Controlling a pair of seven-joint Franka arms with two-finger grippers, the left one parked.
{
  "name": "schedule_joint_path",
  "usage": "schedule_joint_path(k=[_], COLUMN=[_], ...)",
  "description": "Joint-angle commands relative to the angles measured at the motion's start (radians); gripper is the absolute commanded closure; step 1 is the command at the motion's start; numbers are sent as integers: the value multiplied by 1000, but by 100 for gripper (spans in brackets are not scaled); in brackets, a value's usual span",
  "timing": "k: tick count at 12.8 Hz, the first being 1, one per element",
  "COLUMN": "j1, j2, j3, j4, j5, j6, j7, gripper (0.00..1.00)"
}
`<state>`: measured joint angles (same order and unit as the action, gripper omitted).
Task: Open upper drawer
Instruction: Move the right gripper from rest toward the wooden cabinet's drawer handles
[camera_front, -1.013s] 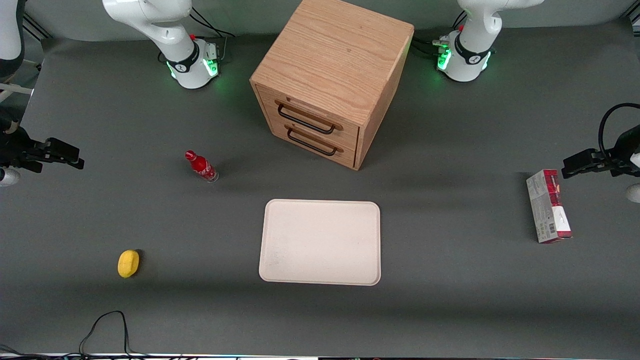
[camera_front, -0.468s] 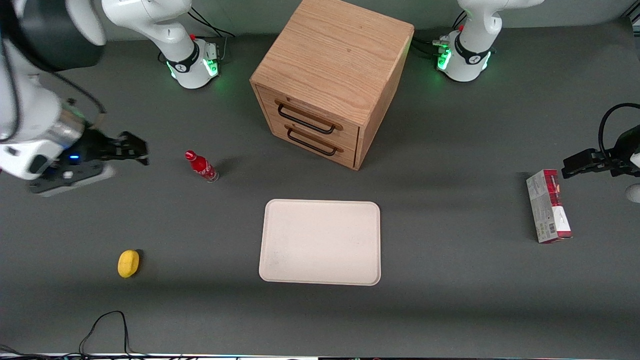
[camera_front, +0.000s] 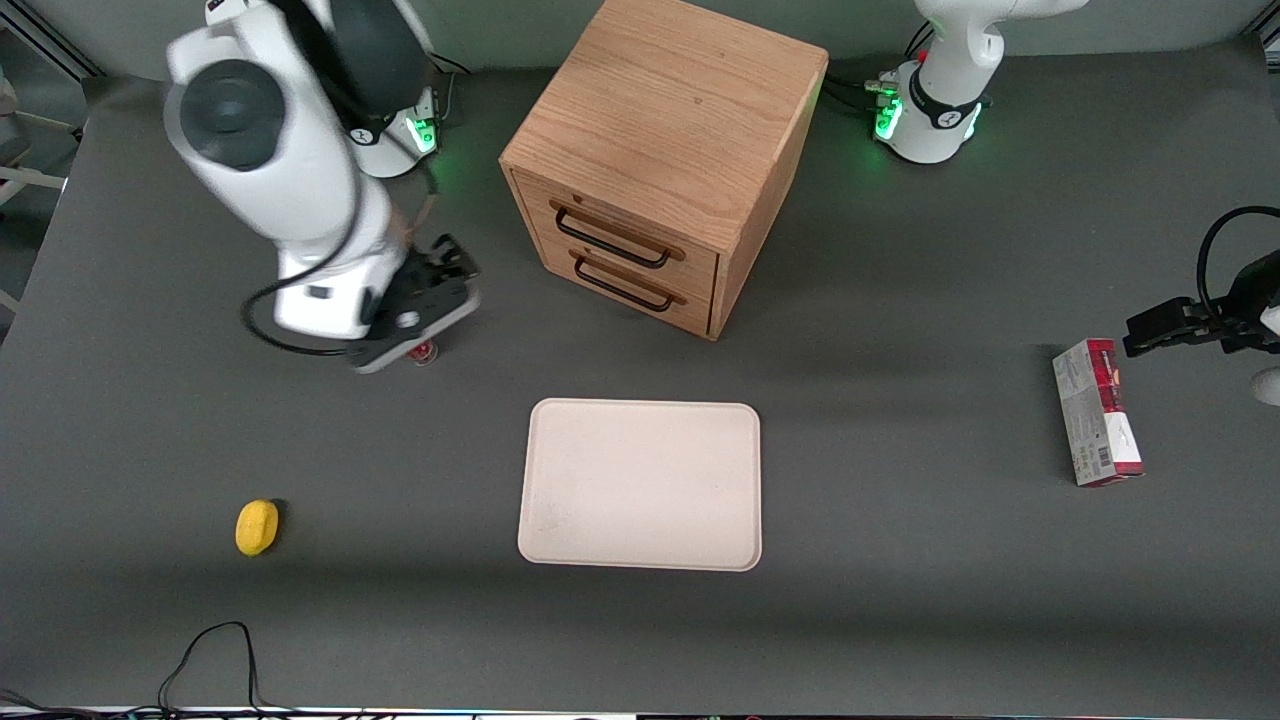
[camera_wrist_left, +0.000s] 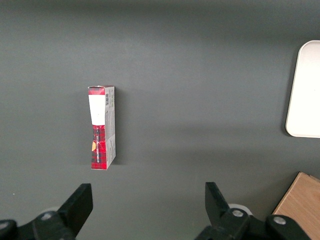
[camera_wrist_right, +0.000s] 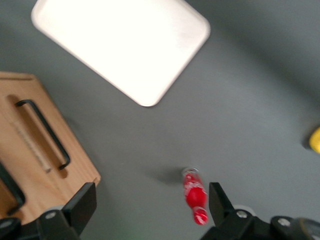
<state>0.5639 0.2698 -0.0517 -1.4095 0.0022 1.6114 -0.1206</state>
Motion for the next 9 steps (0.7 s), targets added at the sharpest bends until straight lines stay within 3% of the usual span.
schedule_joint_path(k=[1,4,9], j1=[79,90,154], j2=[68,78,68], j3=[-4,32,56], j4=[93,92,61], j5=[9,114,96], j6=[-10,-10,-8], j7=[-13,-22,-126], gripper=[0,0,0])
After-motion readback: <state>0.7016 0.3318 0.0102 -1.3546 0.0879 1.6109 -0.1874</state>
